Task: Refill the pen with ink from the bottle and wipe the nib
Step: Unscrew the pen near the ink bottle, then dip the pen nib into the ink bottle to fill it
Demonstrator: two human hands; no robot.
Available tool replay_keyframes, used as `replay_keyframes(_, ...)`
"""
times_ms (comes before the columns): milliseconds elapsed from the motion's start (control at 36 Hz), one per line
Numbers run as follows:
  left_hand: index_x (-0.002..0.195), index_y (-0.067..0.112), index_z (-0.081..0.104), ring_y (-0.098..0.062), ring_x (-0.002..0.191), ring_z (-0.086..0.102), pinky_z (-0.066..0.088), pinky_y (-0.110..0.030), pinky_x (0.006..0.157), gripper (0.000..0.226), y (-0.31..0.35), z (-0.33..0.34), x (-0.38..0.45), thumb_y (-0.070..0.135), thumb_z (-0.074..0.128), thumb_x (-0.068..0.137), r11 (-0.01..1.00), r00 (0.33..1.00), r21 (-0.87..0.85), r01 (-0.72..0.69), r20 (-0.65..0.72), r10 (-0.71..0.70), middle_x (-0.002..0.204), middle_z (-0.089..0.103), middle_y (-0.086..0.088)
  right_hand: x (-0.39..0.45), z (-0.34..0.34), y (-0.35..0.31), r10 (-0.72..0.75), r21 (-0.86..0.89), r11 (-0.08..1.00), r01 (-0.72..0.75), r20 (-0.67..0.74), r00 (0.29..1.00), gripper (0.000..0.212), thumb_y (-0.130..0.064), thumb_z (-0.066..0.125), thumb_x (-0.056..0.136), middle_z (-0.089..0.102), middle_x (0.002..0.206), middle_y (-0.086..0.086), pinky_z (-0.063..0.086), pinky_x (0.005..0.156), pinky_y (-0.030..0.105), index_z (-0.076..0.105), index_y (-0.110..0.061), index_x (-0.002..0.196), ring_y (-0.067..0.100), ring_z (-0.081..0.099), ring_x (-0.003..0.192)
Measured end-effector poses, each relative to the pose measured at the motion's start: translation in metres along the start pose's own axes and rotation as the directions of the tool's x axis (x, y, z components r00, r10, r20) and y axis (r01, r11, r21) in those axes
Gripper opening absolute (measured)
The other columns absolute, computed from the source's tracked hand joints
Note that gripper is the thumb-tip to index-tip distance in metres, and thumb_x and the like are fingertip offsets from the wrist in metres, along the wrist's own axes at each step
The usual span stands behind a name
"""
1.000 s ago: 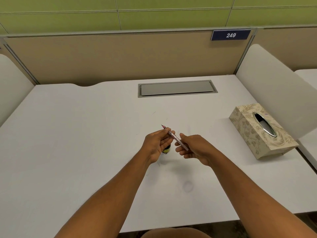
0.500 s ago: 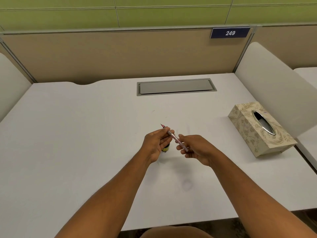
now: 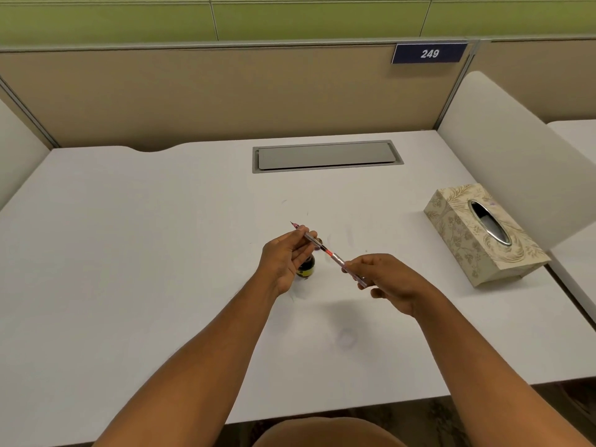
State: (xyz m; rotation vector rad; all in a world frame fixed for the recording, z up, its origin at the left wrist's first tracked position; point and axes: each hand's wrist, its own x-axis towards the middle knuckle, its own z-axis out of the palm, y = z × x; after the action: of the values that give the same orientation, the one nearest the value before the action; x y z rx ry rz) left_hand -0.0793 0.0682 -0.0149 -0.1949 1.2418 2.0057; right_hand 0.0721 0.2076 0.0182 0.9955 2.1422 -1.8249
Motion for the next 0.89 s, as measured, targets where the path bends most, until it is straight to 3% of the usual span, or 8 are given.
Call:
replay_keyframes(167,0.105,-0.003,0.069,-0.031,0.105,0.07,0.06,-0.031,0.086,0.019,0.001,-0.004,0.003,0.012,0.065,0.095,0.999,1.0,-0.042,-0.002,-0.027,0.001,0.108,0.073,-0.021,-0.004,-0.012,0.016,-0.054,-0.025,0.998,0.053,-0.028,0.998,0.019,-0.028,0.063,0.094,0.052,0.078,-0.002,0.027,0.063,0.03,0.076,-0.014,0.095,0.014,0.039,0.069)
replay_keyframes(250,0.108,-0.004,0.068,-0.031,0.104,0.07,0.061,-0.029,0.081,0.021,0.001,-0.005,0.002,0.012,0.064,0.095,0.998,1.0,-0.065,0.001,-0.029,-0.003,0.104,0.073,-0.019,-0.004,-0.012,0.027,-0.068,-0.006,0.998,0.068,-0.065,0.996,0.019,-0.025,0.063,0.094,0.053,0.067,-0.006,0.026,0.06,0.027,0.074,-0.01,0.093,0.01,0.039,0.066)
replay_keyframes(361,0.107,-0.005,0.068,-0.029,0.098,0.071,0.061,-0.029,0.082,0.021,-0.002,-0.004,0.0,0.011,0.064,0.095,0.998,1.0,-0.06,0.01,-0.029,-0.011,0.105,0.072,-0.02,0.006,0.001,0.049,-0.086,0.009,0.996,0.09,-0.228,0.97,0.018,-0.022,0.067,0.091,0.064,0.061,-0.014,0.038,0.064,0.022,0.073,-0.007,0.086,0.0,0.046,0.073)
replay_keyframes(417,0.104,-0.003,0.069,-0.026,0.091,0.073,0.06,-0.03,0.083,0.018,-0.004,-0.004,-0.002,0.011,0.064,0.094,0.999,1.0,-0.052,0.015,-0.026,-0.016,0.102,0.073,-0.019,0.012,0.009,0.062,-0.088,-0.05,0.996,0.078,-0.272,0.958,0.015,-0.026,0.069,0.089,0.067,0.069,-0.008,0.044,0.067,0.026,0.074,-0.015,0.08,0.01,0.053,0.07)
replay_keyframes(500,0.1,-0.002,0.07,-0.022,0.082,0.076,0.061,-0.028,0.082,0.016,-0.007,-0.005,-0.004,0.012,0.065,0.095,0.999,1.0,-0.036,0.02,-0.006,-0.02,0.093,0.076,-0.015,0.018,0.021,0.076,-0.101,-0.212,0.977,0.034,-0.312,0.945,0.015,-0.03,0.068,0.089,0.067,0.068,-0.007,0.041,0.06,0.023,0.073,-0.018,0.082,0.008,0.055,0.063)
replay_keyframes(583,0.099,-0.002,0.07,-0.02,0.082,0.076,0.061,-0.027,0.08,0.016,-0.008,-0.006,-0.006,0.014,0.064,0.095,0.999,1.0,-0.021,0.026,0.008,-0.025,0.09,0.077,-0.014,0.023,0.028,0.083,-0.11,-0.41,0.911,-0.045,-0.348,0.931,0.015,-0.035,0.064,0.089,0.068,0.069,-0.008,0.042,0.061,0.027,0.068,-0.023,0.08,0.011,0.061,0.07)
replay_keyframes(667,0.102,-0.003,0.069,-0.02,0.082,0.076,0.061,-0.027,0.078,0.018,-0.008,-0.007,-0.008,0.013,0.064,0.095,1.0,1.0,-0.011,0.027,0.014,-0.027,0.087,0.078,-0.013,0.028,0.031,0.09,-0.099,-0.491,0.863,-0.115,-0.39,0.916,0.015,-0.038,0.061,0.088,0.069,0.073,-0.007,0.046,0.065,0.029,0.064,-0.027,0.079,0.015,0.063,0.076)
replay_keyframes(889,0.096,-0.001,0.071,-0.033,0.11,0.068,0.059,-0.031,0.086,0.015,-0.012,-0.015,-0.013,0.013,0.065,0.095,0.997,0.999,0.061,0.052,-0.005,-0.052,0.101,0.074,-0.018,0.03,0.037,0.092,-0.132,-0.54,0.827,-0.155,-0.455,0.881,0.016,-0.038,0.057,0.089,0.065,0.075,-0.008,0.048,0.064,0.029,0.064,-0.026,0.081,0.016,0.062,0.075)
